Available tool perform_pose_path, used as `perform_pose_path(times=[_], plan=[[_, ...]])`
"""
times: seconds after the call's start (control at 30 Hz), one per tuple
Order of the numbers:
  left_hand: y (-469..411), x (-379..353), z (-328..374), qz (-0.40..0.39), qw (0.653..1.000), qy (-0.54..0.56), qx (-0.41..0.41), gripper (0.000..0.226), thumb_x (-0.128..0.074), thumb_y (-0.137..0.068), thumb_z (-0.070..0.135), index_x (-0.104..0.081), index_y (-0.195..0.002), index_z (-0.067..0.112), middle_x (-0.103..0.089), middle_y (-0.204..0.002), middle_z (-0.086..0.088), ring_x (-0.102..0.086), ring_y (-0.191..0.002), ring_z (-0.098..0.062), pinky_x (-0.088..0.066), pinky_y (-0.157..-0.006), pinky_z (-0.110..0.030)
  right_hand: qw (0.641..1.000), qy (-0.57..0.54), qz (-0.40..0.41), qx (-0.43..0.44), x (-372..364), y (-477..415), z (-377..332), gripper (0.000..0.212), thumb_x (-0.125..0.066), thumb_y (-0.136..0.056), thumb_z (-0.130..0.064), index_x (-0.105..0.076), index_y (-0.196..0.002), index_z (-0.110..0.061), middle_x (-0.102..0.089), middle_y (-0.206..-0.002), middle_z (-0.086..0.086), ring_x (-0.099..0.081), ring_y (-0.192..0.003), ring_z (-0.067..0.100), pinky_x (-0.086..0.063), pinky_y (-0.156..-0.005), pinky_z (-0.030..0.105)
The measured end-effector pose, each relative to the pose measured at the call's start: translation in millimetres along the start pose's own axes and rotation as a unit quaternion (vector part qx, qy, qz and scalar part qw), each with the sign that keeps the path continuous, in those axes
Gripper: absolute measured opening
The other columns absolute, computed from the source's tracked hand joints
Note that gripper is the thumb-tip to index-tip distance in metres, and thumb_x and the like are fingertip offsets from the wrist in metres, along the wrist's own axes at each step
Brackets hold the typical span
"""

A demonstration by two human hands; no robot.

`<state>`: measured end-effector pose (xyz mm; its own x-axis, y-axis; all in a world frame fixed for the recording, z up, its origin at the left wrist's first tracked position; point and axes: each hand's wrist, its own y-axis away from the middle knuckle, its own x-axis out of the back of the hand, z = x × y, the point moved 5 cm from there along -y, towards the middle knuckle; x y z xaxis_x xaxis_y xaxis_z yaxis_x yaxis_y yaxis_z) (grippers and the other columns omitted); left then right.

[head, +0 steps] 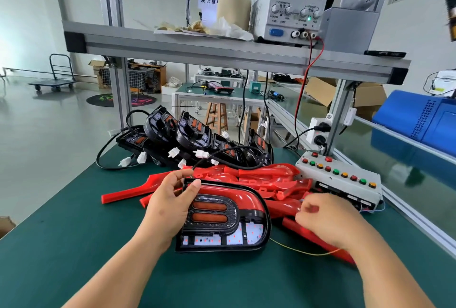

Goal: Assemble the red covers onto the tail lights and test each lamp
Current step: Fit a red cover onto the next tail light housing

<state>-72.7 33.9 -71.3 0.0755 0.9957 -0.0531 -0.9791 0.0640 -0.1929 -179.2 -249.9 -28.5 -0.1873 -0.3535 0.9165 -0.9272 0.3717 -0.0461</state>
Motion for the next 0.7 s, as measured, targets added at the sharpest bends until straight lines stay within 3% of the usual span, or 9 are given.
perform_pose_path(times=[0.07, 0.17, 0.23, 0.3, 0.43, 0.57, 0.63, 0.7], plan=[[-1, 4, 5, 0.021, 0.998, -0.054, -0.032, 0.015, -0.066, -0.088, 0.036, -0.062, -0.1, 0.044, -0.065, -0.102, 0.006, -0.062, -0.094, -0.011, -0.054, -0.088, -0.036, 0.99, -0.137, -0.031, -0.001, 11, -1, 0, 0.024, -0.069, -0.079, -0.04, -0.066, -0.064, -0.021, -0.068, -0.062, -0.002, -0.054, -0.049, 0.011, -0.042, -0.053, 0.023], [0, 9, 23, 0.065, 0.97, -0.203, -0.114, 0.022, -0.061, -0.088, 0.041, -0.058, -0.11, 0.038, -0.059, -0.109, 0.011, -0.055, -0.097, -0.002, -0.04, -0.079, -0.014, 0.961, -0.271, -0.042, -0.025, 30, 2, -1, 0.042, -0.07, -0.064, -0.067, -0.067, -0.059, -0.025, -0.06, -0.05, 0.002, -0.048, -0.038, 0.012, -0.032, -0.038, 0.018], [8, 7, 38, 0.075, 0.939, -0.286, -0.174, 0.034, -0.057, -0.087, 0.046, -0.057, -0.12, 0.036, -0.049, -0.115, 0.013, -0.05, -0.099, -0.002, -0.034, -0.081, -0.013, 0.935, -0.348, -0.03, -0.056, 38, 1, 1, 0.06, -0.063, -0.051, -0.078, -0.067, -0.076, -0.024, -0.056, -0.048, 0.004, -0.045, -0.034, 0.012, -0.023, -0.035, 0.015], [21, -5, 54, 0.061, 0.906, -0.333, -0.254, 0.036, -0.056, -0.089, 0.044, -0.058, -0.123, 0.033, -0.044, -0.115, 0.015, -0.045, -0.106, -0.005, -0.035, -0.089, -0.02, 0.906, -0.418, -0.019, -0.066, 41, 0, 1, 0.069, -0.06, -0.048, -0.08, -0.063, -0.085, -0.022, -0.054, -0.048, 0.007, -0.042, -0.032, 0.012, -0.02, -0.034, 0.012], [42, -42, 79, -0.05, 0.877, -0.323, -0.351, 0.028, -0.063, -0.09, 0.026, -0.063, -0.117, 0.034, -0.047, -0.101, 0.027, -0.051, -0.09, 0.005, -0.038, -0.08, -0.012, 0.862, -0.504, -0.014, -0.05, 43, 1, -6, 0.068, -0.062, -0.052, -0.076, -0.061, -0.094, -0.022, -0.053, -0.046, 0.009, -0.041, -0.03, 0.012, -0.02, -0.034, 0.011], [53, -101, 87, -0.236, 0.882, -0.253, -0.32, 0.049, -0.067, -0.085, 0.032, -0.053, -0.131, 0.041, -0.052, -0.105, 0.022, -0.058, -0.084, 0.003, -0.044, -0.072, -0.007, 0.86, -0.506, -0.06, -0.001, 38, 5, -31, 0.053, -0.057, -0.058, -0.074, -0.069, -0.065, -0.022, -0.054, -0.045, 0.008, -0.043, -0.029, 0.013, -0.02, -0.033, 0.011], [56, -121, 89, -0.25, 0.889, -0.233, -0.306, 0.052, -0.067, -0.084, 0.038, -0.051, -0.133, 0.04, -0.054, -0.105, 0.023, -0.058, -0.083, 0.003, -0.047, -0.077, -0.012, 0.862, -0.5, -0.076, 0.017, 29, 8, -45, 0.053, -0.053, -0.064, -0.074, -0.07, -0.056, -0.024, -0.054, -0.047, 0.006, -0.044, -0.031, 0.014, -0.021, -0.033, 0.013], [53, -125, 91, -0.207, 0.905, -0.228, -0.295, 0.032, -0.066, -0.085, 0.036, -0.062, -0.117, 0.033, -0.062, -0.092, 0.021, -0.058, -0.079, 0.001, -0.05, -0.079, -0.023, 0.854, -0.514, -0.082, 0.026, 21, 9, -54, 0.055, -0.05, -0.071, -0.071, -0.07, -0.054, -0.023, -0.053, -0.049, 0.004, -0.044, -0.032, 0.015, -0.021, -0.034, 0.015]])
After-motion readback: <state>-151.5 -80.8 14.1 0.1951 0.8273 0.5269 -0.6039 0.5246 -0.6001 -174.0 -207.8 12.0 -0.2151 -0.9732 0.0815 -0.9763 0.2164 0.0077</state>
